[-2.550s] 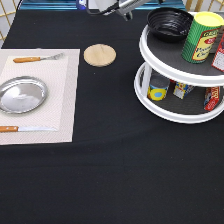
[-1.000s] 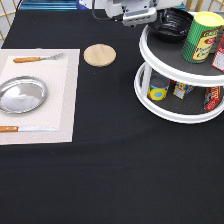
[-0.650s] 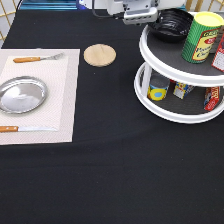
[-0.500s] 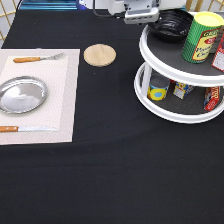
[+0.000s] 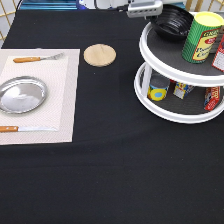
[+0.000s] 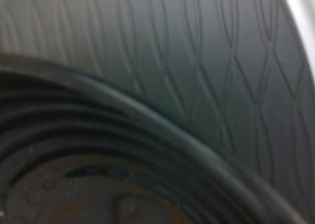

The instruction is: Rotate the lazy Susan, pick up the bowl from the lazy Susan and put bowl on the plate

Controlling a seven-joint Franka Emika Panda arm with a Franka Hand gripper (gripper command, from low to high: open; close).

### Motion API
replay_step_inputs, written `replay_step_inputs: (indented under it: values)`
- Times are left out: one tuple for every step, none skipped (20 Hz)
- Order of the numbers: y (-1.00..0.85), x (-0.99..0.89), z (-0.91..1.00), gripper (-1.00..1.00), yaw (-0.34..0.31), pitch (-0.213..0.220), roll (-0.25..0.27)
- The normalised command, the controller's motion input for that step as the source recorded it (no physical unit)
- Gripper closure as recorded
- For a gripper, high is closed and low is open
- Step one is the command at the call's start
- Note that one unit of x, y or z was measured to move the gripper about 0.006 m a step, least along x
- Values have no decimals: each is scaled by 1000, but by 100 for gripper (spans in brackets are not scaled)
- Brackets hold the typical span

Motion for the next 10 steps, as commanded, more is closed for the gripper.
replay_step_inputs:
  values:
    - [-531,0,611,100,20,0,118]
    - [-563,0,591,100,27,5,130]
    - [-603,0,589,100,12,17,135]
    - [-646,3,514,100,14,11,137]
    - [-760,40,423,100,0,0,133]
    - [-800,34,309,100,0,0,102]
    - [-909,66,180,100,0,0,110]
    - [-923,109,31,100,0,0,108]
    - [-951,149,0,100,0,-9,99]
    - [-971,200,0,100,0,-32,74]
